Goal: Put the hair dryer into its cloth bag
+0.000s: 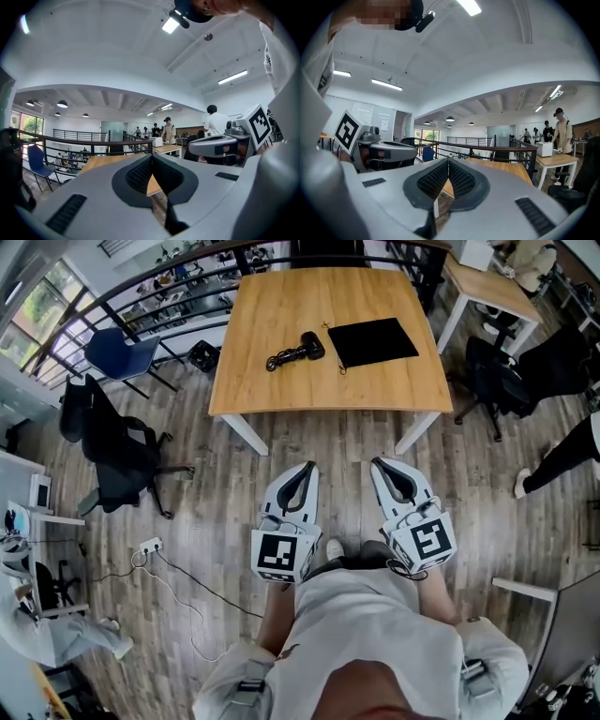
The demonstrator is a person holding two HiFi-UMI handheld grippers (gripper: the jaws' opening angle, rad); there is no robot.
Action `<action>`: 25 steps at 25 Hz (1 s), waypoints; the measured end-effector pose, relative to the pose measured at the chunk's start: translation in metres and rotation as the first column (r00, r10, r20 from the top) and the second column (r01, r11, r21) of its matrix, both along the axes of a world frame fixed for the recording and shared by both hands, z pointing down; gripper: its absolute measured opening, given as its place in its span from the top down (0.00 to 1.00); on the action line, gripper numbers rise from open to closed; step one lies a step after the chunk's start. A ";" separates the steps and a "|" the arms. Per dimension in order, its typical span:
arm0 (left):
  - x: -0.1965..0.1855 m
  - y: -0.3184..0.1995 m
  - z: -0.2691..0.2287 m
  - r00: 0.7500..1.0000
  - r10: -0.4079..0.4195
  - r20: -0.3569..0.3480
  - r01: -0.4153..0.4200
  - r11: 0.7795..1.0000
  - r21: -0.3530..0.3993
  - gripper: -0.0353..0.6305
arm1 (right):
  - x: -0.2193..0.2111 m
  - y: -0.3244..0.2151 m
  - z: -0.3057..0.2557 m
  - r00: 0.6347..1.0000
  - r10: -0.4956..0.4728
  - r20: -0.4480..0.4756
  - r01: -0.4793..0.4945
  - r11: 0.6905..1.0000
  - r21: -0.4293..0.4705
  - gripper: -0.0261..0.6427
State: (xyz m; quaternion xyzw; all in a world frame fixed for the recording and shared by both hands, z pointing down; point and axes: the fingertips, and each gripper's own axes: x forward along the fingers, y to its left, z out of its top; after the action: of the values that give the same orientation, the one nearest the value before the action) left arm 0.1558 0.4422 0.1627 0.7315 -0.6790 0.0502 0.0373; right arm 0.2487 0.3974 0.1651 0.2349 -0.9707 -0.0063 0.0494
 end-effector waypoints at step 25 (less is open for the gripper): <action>-0.040 -0.117 0.005 0.999 -0.045 0.024 0.045 0.999 -0.022 0.92 | -0.054 -0.119 0.005 0.994 -0.095 0.049 0.097 0.995 -0.027 0.93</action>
State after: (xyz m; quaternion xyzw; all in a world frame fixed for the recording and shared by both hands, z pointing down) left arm 0.1155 0.3256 0.1676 0.7148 -0.6952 0.0656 0.0386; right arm 0.1944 0.2781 0.1705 0.1873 -0.9818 0.0111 0.0293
